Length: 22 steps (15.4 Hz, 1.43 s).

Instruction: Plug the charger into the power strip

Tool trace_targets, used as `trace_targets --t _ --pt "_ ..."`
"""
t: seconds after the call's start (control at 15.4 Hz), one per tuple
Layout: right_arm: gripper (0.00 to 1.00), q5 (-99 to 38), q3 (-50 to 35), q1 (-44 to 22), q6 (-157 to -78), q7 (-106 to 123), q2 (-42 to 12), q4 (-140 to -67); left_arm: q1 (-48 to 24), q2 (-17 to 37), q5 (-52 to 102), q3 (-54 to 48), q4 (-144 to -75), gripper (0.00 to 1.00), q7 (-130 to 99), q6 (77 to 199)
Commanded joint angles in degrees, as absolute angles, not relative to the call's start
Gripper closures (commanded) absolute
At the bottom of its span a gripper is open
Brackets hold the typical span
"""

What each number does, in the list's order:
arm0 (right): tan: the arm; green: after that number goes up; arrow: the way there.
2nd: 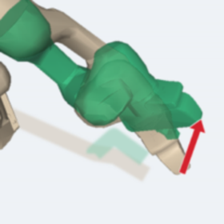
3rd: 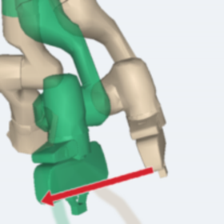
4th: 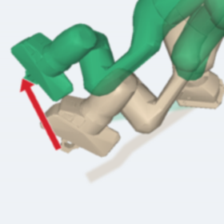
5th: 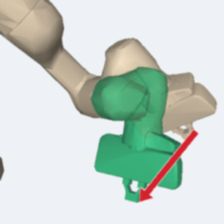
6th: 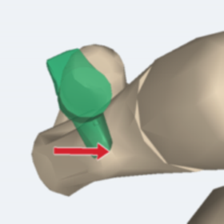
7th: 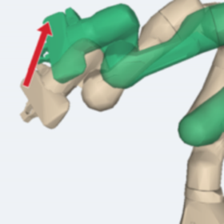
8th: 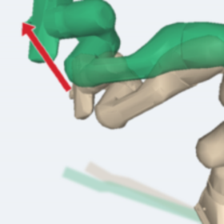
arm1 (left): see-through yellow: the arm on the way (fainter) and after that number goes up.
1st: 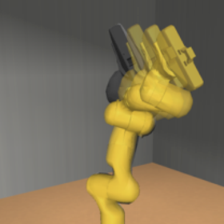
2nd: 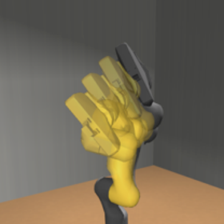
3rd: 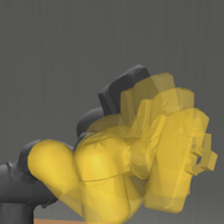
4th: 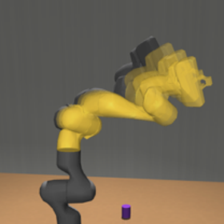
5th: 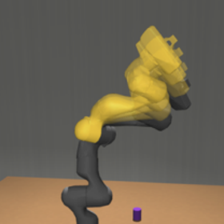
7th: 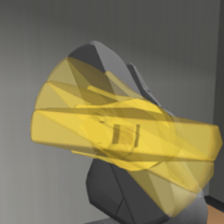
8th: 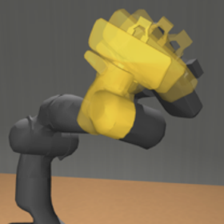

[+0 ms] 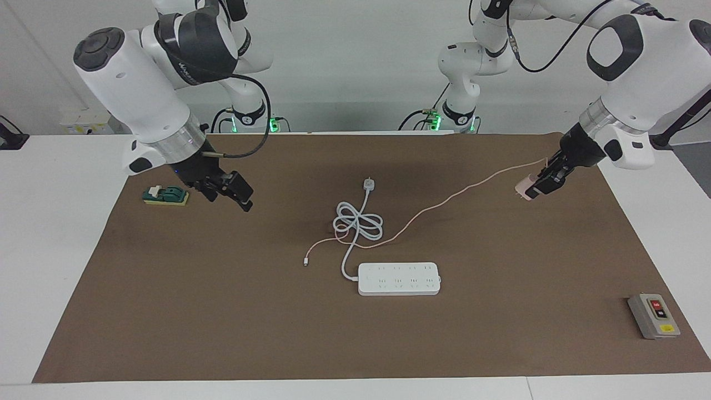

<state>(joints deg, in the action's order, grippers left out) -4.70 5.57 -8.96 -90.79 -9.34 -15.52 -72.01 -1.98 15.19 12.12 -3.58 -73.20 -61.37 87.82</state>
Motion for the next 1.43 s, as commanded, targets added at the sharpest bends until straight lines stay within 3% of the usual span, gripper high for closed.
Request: trace_targets --t 0.0,0.39,0.59,1.37 --pt "0.00 -1.2 4.9 -7.4 -89.7 0.2 -10.4 -75.8 -6.9 15.9 5.9 -3.1 -71.8 1.00 -75.6 90.3" --pt "0.00 -0.3 4.9 -4.8 -89.2 7.6 -0.6 -85.8 -14.8 18.7 -1.2 -3.3 -72.2 1.00 -102.9 94.2" --pt "0.00 -0.3 4.9 -4.0 -88.6 7.3 4.1 -92.2 -18.8 24.9 -1.7 -3.3 -72.1 1.00 -110.6 98.0" --pt "0.00 1.0 4.2 -1.9 -87.0 6.6 4.2 -92.7 -18.9 35.5 -5.7 -2.1 -67.8 1.00 -113.2 102.0"
